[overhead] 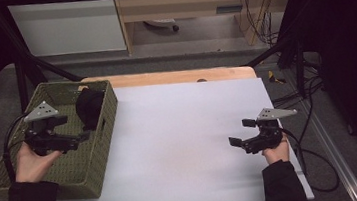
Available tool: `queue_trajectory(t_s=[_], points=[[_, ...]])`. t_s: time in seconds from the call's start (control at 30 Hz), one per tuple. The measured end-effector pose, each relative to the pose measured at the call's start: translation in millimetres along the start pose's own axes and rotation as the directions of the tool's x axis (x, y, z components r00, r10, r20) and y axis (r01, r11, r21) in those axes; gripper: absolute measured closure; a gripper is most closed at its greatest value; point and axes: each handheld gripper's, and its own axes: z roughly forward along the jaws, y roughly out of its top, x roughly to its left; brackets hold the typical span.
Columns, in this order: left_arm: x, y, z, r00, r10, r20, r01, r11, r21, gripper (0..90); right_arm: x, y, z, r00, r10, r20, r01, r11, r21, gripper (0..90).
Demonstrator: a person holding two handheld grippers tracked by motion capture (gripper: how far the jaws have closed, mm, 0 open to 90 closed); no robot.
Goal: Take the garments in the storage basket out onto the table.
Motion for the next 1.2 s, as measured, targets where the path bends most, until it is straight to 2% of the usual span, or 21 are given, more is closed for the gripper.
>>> queue_trajectory(t_s=[0.23, 0.9, 1.2], points=[[7.5, 8.7, 4.7, 0.9999, -0.01, -0.006, 0.01, 0.9999, 0.009, 3.5, -0.2, 0.1, -0.2, 1.0, -0.003, 0.001, 0.003, 1.0, -0.002, 1.6], [27.5, 29.2, 29.1, 0.9965, -0.04, -0.073, 0.042, 0.9987, 0.03, 3.6, 0.0, -0.5, 1.2, 1.0, -0.002, 0.002, 0.002, 1.0, 0.006, 1.6], [44.4, 38.2, 47.2, 0.9903, -0.049, -0.13, 0.058, 0.9963, 0.064, 3.6, -0.2, -0.8, 1.4, 1.0, 0.0, 0.002, 0.0, 1.0, 0.007, 1.5]])
